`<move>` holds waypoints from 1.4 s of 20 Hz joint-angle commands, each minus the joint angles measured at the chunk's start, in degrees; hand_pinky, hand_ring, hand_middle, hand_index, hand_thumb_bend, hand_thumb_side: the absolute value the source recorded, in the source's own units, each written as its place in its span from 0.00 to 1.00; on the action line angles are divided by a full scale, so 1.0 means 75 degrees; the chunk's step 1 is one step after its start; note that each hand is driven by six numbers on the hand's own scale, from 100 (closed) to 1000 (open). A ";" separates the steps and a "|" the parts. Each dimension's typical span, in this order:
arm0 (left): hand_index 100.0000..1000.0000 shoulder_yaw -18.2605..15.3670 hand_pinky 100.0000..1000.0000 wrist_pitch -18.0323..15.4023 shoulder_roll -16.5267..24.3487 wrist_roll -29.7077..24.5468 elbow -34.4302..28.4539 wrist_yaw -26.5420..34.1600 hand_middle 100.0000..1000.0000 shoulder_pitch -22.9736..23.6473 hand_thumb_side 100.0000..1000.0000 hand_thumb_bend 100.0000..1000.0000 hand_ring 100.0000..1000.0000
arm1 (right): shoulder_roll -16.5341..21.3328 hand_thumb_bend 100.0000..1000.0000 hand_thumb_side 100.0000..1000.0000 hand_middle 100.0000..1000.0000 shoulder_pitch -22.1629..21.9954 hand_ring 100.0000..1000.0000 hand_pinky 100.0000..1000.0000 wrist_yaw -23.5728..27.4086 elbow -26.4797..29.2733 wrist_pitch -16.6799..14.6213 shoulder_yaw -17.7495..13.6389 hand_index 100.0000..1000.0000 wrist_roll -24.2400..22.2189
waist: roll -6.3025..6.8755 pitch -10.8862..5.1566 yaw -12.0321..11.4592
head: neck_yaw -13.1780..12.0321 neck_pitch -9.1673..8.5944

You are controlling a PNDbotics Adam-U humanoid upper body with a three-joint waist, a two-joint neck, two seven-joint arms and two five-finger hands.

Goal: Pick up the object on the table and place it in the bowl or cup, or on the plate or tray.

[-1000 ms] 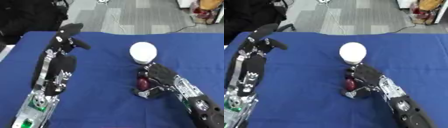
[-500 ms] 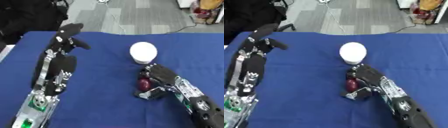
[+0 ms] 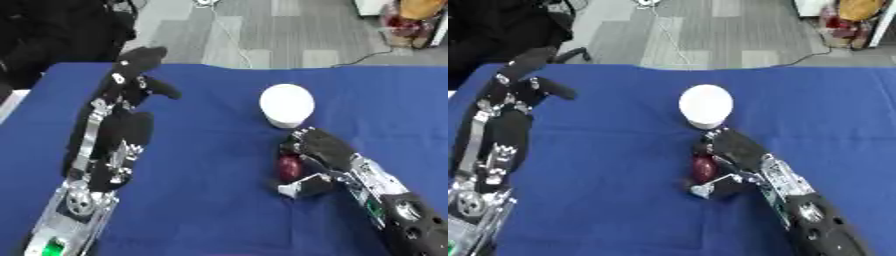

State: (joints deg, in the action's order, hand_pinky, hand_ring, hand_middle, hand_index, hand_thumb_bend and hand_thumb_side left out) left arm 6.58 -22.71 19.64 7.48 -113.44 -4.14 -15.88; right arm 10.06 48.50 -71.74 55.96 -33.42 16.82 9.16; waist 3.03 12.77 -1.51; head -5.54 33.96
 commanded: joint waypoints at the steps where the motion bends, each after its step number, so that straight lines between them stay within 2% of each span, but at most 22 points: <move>1: 0.84 -0.0007 0.57 0.0006 0.0159 -0.0018 -0.0154 0.0026 0.81 -0.0055 0.72 0.10 0.55 | 0.0022 0.40 0.60 0.16 0.0093 0.00 0.00 0.0137 0.0333 0.0156 -0.0009 0.36 0.0025 | 0.0009 -0.0134 0.0011 | -0.0006 -0.0097; 5: 0.84 -0.0009 0.57 0.0007 0.0159 -0.0021 -0.0154 0.0029 0.81 -0.0053 0.72 0.10 0.55 | 0.0004 0.42 0.61 0.17 0.0087 0.00 0.00 0.0145 0.0546 0.0453 0.0027 0.36 -0.0161 | 0.0013 -0.0135 0.0014 | 0.0017 -0.0104; 7: 0.84 -0.0009 0.57 0.0007 0.0158 -0.0022 -0.0154 0.0031 0.81 -0.0052 0.72 0.10 0.55 | -0.0008 0.40 0.57 0.17 0.0088 0.00 0.00 0.0067 0.0711 0.0669 0.0054 0.37 -0.0282 | 0.0017 -0.0136 0.0016 | 0.0038 -0.0104; 11: 0.84 -0.0006 0.57 0.0003 0.0155 -0.0027 -0.0154 0.0033 0.81 -0.0053 0.72 0.10 0.55 | -0.0035 0.40 0.56 0.17 0.0071 0.00 0.00 -0.0064 0.1014 0.1075 0.0072 0.37 -0.0435 | 0.0025 -0.0136 0.0022 | 0.0050 -0.0113; 21: 0.84 -0.0010 0.57 0.0004 0.0155 -0.0029 -0.0154 0.0036 0.81 -0.0053 0.72 0.09 0.55 | -0.0101 0.38 0.54 0.17 0.0065 0.00 0.00 -0.0156 0.1607 0.1563 0.0119 0.36 -0.0676 | 0.0028 -0.0150 0.0023 | 0.0100 -0.0140; 24: 0.84 -0.0007 0.57 0.0006 0.0158 -0.0033 -0.0154 0.0038 0.81 -0.0057 0.72 0.09 0.55 | -0.0084 0.41 0.53 0.16 0.0057 0.00 0.00 0.0142 0.1741 0.1579 0.0128 0.36 -0.0713 | 0.0020 -0.0160 0.0024 | 0.0071 -0.0122; 28: 0.84 -0.0008 0.57 0.0007 0.0160 -0.0035 -0.0154 0.0035 0.82 -0.0074 0.72 0.09 0.56 | -0.0012 0.47 0.52 0.14 0.0130 0.00 0.00 0.1141 0.1865 0.1484 0.0052 0.37 -0.0966 | 0.0001 -0.0180 0.0003 | -0.0099 -0.0052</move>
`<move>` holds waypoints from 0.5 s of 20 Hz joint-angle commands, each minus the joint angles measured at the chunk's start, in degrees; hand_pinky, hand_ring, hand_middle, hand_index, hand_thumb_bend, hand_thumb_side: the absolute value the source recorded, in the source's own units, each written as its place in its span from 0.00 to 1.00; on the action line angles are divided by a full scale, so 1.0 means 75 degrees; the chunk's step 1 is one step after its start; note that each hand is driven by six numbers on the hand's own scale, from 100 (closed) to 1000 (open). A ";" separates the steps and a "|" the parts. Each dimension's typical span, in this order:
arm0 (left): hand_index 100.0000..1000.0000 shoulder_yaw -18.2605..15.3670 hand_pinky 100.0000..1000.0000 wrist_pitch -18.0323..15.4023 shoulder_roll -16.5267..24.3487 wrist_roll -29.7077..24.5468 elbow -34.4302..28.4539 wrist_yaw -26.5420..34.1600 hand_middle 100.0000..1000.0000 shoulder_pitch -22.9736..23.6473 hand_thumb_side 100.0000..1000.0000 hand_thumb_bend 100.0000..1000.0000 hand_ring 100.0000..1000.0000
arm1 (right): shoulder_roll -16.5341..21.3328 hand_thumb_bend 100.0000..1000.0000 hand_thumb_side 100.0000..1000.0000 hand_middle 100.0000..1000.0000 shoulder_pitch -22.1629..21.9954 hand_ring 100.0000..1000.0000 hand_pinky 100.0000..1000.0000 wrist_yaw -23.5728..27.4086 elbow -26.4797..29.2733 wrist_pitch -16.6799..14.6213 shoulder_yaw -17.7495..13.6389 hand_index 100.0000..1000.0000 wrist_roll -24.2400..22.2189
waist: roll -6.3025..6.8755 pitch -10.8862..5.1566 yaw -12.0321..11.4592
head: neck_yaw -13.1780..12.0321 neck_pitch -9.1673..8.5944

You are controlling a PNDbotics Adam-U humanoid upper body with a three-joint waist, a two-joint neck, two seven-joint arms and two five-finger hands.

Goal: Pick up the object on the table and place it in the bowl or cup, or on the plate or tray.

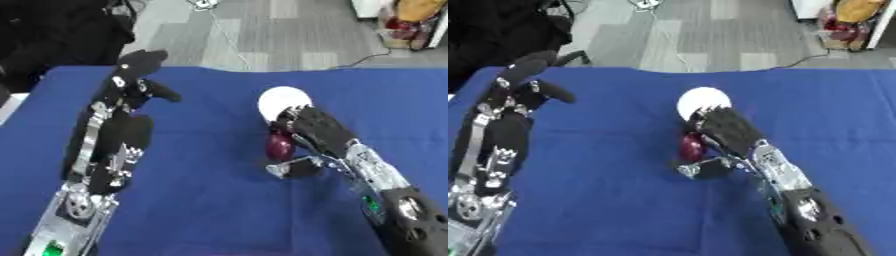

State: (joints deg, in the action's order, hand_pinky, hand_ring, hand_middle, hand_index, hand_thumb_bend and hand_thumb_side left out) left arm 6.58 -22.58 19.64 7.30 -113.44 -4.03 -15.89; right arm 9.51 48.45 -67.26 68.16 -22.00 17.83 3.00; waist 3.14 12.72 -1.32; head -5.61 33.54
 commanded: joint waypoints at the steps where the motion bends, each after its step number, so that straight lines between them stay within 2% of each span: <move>1: 0.84 -0.0009 0.57 -0.0010 0.0161 -0.0009 -0.0154 0.0019 0.82 -0.0079 0.72 0.09 0.56 | 0.0105 0.47 0.52 0.13 0.0171 0.00 0.00 0.0852 0.0265 -0.0047 -0.0117 0.37 -0.0273 | -0.0023 -0.0179 -0.0030 | -0.0120 0.0022; 10: 0.84 -0.0001 0.57 0.0011 0.0165 -0.0013 -0.0154 0.0019 0.82 -0.0093 0.72 0.09 0.56 | 0.0629 0.49 0.53 0.13 0.0638 0.00 0.00 0.2933 0.0271 -0.0245 -0.0300 0.38 -0.1612 | -0.0091 -0.0224 -0.0115 | -0.0259 0.0160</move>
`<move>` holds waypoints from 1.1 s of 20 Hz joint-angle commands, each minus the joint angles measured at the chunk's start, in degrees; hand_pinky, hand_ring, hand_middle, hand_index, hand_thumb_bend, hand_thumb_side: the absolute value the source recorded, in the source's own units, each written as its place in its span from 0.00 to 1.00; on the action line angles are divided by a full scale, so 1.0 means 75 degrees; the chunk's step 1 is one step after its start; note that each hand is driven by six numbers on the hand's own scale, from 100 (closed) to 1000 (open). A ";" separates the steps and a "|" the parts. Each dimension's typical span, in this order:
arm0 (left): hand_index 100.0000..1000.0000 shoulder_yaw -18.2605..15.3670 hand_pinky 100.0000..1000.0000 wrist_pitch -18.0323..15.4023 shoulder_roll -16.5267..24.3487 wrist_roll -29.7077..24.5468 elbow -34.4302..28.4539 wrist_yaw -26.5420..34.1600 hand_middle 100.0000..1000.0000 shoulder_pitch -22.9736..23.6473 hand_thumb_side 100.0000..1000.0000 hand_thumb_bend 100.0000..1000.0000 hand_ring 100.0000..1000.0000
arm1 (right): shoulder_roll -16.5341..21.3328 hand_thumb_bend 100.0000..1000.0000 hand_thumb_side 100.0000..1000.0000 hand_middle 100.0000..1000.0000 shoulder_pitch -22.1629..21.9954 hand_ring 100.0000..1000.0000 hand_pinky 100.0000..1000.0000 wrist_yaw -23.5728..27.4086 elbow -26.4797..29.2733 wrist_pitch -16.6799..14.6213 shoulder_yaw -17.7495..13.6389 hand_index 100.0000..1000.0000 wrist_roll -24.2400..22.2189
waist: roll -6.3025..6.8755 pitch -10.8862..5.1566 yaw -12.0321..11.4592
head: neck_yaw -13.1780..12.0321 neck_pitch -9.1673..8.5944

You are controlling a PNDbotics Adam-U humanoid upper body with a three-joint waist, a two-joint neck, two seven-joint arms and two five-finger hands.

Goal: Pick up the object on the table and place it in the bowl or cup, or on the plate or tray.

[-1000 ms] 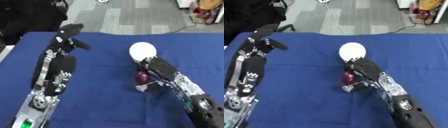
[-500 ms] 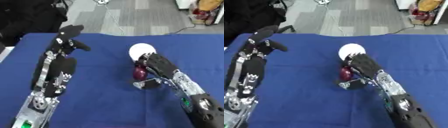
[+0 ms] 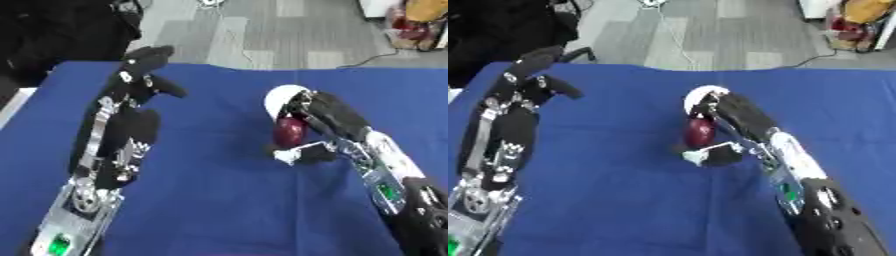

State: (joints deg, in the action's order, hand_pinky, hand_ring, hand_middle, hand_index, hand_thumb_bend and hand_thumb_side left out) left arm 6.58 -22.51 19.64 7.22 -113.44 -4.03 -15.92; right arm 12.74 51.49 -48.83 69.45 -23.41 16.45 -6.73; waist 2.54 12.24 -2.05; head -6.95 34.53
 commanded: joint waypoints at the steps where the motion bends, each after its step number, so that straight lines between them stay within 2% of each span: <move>1: 0.84 0.0000 0.57 0.0001 0.0166 -0.0004 -0.0154 0.0019 0.82 -0.0090 0.71 0.09 0.56 | 0.0228 0.50 0.53 0.13 0.0263 0.00 0.00 0.0629 0.0061 -0.0069 -0.0158 0.39 -0.0445 | -0.0015 -0.0163 -0.0025 | -0.0089 0.0043; 5: 0.84 0.0003 0.57 -0.0004 0.0169 -0.0008 -0.0154 0.0026 0.82 -0.0095 0.72 0.09 0.56 | 0.0322 0.53 0.52 0.13 0.0405 0.00 0.00 0.1203 -0.0089 -0.0090 -0.0329 0.39 -0.0847 | -0.0028 -0.0170 -0.0051 | -0.0111 0.0103; 10: 0.84 0.0011 0.57 -0.0004 0.0170 -0.0019 -0.0154 0.0032 0.82 -0.0100 0.72 0.09 0.56 | 0.0398 0.55 0.52 0.13 0.0546 0.00 0.00 0.1673 -0.0085 -0.0156 -0.0450 0.39 -0.0916 | -0.0036 -0.0170 -0.0081 | -0.0104 0.0125; 20: 0.84 0.0051 0.57 0.0007 0.0179 -0.0061 -0.0154 0.0056 0.81 -0.0142 0.72 0.09 0.56 | 0.0407 0.55 0.51 0.12 0.0915 0.00 0.00 0.1980 -0.0397 -0.0362 -0.0626 0.39 -0.0675 | -0.0080 -0.0160 -0.0182 | -0.0057 0.0044; 21: 0.84 0.0056 0.57 0.0007 0.0180 -0.0066 -0.0154 0.0060 0.81 -0.0154 0.72 0.09 0.56 | 0.0406 0.52 0.51 0.12 0.0970 0.00 0.00 0.1974 -0.0456 -0.0383 -0.0642 0.39 -0.0619 | -0.0089 -0.0155 -0.0202 | -0.0053 0.0034; 22: 0.84 0.0062 0.57 0.0006 0.0180 -0.0072 -0.0154 0.0065 0.81 -0.0168 0.72 0.09 0.56 | 0.0407 0.55 0.51 0.12 0.1020 0.00 0.00 0.1956 -0.0516 -0.0405 -0.0658 0.39 -0.0566 | -0.0098 -0.0147 -0.0224 | -0.0051 0.0023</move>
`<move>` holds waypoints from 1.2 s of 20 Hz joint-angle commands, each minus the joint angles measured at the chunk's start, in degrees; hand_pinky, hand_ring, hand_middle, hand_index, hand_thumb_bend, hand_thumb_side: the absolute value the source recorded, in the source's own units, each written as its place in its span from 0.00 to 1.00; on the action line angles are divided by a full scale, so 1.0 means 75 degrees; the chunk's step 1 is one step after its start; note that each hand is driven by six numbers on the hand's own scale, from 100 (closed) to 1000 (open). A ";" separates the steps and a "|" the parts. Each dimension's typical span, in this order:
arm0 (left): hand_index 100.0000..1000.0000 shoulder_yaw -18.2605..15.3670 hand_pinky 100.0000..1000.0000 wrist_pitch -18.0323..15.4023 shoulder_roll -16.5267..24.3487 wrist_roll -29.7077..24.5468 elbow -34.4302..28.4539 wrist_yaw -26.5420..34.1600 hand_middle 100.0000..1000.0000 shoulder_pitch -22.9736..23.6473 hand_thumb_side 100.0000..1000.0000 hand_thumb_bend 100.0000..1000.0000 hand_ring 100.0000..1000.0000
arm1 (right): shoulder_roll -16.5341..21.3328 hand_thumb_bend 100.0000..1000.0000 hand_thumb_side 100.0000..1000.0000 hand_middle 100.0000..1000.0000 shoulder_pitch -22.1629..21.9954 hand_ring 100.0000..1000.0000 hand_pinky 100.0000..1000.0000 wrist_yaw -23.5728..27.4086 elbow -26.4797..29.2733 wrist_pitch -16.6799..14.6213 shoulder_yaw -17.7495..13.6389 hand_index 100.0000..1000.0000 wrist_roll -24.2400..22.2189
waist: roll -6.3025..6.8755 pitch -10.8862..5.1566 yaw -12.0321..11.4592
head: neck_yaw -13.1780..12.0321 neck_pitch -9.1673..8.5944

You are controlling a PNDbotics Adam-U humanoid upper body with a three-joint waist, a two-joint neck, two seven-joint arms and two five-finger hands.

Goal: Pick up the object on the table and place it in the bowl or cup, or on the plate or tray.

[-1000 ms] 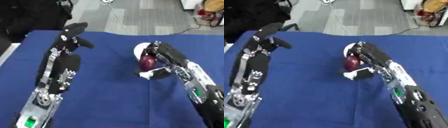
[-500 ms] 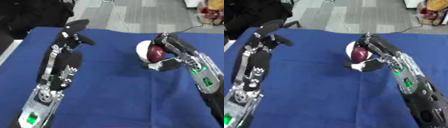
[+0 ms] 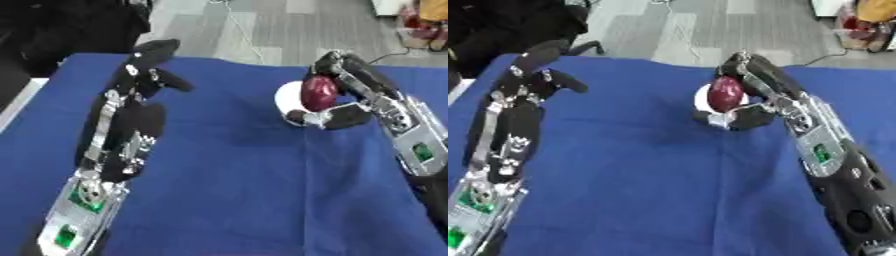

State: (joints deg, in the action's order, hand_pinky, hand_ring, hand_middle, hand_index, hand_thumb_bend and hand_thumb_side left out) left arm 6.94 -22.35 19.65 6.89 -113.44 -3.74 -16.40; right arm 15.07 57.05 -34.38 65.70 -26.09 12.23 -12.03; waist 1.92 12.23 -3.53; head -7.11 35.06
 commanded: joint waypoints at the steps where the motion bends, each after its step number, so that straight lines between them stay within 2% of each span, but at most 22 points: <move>1: 0.84 0.0022 0.57 -0.0017 0.0178 -0.0035 -0.0154 0.0031 0.81 -0.0121 0.72 0.09 0.56 | 0.0101 0.55 0.51 0.12 0.0322 0.00 0.00 -0.0001 -0.0077 -0.0072 -0.0113 0.39 0.0191 | -0.0023 -0.0136 -0.0051 | -0.0027 -0.0062; 15: 0.84 0.0086 0.57 -0.0057 0.0120 -0.0129 -0.0154 0.0093 0.82 -0.0509 0.71 0.10 0.56 | 0.0246 0.56 0.51 0.12 0.0633 0.00 0.00 -0.0385 -0.1013 -0.0371 -0.0539 0.39 0.0866 | -0.0197 0.0162 -0.0617 | 0.0158 -0.0429; 24: 0.84 0.0126 0.57 -0.0092 0.0063 -0.0172 -0.0154 0.0141 0.81 -0.0709 0.72 0.10 0.56 | 0.0313 0.56 0.51 0.12 0.0725 0.00 0.00 -0.0758 -0.1452 -0.0496 -0.0805 0.39 0.1262 | -0.0275 0.0360 -0.0864 | 0.0306 -0.0626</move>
State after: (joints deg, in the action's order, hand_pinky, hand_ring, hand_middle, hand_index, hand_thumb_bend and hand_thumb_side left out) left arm 7.89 -22.91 19.61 5.78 -113.45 -2.99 -20.99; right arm 16.14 61.08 -39.56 54.59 -29.71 6.92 -3.17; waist -0.21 15.89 -9.96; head -5.49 31.36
